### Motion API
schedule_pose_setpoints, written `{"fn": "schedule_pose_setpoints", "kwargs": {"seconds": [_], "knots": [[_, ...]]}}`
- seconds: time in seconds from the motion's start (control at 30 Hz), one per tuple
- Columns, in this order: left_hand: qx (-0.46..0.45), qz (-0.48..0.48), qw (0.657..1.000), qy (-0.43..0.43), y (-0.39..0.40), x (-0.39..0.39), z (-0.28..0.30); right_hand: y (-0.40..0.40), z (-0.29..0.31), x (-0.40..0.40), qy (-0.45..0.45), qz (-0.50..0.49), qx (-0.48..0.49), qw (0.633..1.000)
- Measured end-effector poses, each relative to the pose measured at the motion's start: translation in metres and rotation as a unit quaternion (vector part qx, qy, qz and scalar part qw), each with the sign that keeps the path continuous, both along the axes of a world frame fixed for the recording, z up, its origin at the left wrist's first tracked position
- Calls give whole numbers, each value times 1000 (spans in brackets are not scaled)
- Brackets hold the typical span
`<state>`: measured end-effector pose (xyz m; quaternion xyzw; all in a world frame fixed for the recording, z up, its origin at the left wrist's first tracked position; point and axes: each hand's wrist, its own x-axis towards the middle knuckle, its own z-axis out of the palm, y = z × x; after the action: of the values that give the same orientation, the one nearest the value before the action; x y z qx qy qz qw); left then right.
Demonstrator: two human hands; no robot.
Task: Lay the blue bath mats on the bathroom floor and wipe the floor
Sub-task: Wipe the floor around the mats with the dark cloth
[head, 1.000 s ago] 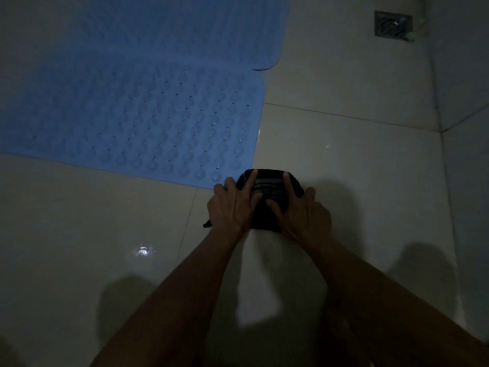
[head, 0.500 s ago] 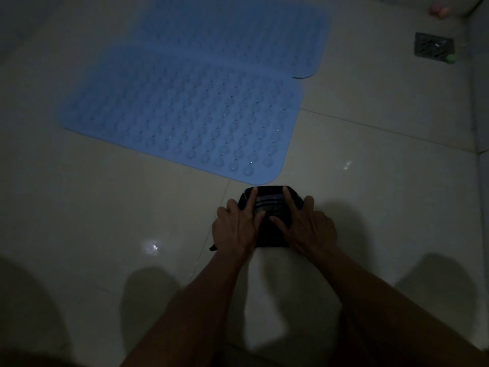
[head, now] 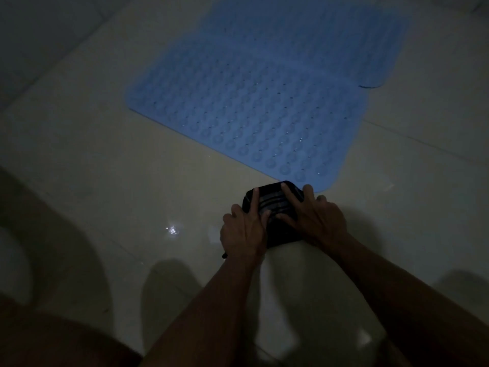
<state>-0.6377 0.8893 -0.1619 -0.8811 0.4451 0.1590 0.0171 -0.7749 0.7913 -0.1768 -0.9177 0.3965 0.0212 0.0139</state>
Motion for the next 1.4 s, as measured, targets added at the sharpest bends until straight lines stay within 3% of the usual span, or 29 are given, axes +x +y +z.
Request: {"fn": "schedule_pose_setpoints", "kwargs": {"seconds": [0.6, 0.73, 0.83, 0.97, 1.17, 1.4], "knots": [[-29, 154, 982, -102, -21, 112, -17, -65, -4, 159, 2, 159, 30, 987], [5, 162, 986, -38, -26, 134, -9, -74, 8, 184, 64, 148, 53, 986], [-6, 188, 981, -37, -26, 152, -2, -70, 15, 202, 102, 124, 80, 984], [22, 247, 962, 118, -33, 168, 1, -73, 31, 231, 171, 118, 80, 975], [37, 261, 955, 134, -35, 191, 8, -72, 49, 262, 255, 143, 53, 955], [24, 297, 946, 129, -31, 229, 10, -76, 43, 307, 204, 152, 101, 962]]}}
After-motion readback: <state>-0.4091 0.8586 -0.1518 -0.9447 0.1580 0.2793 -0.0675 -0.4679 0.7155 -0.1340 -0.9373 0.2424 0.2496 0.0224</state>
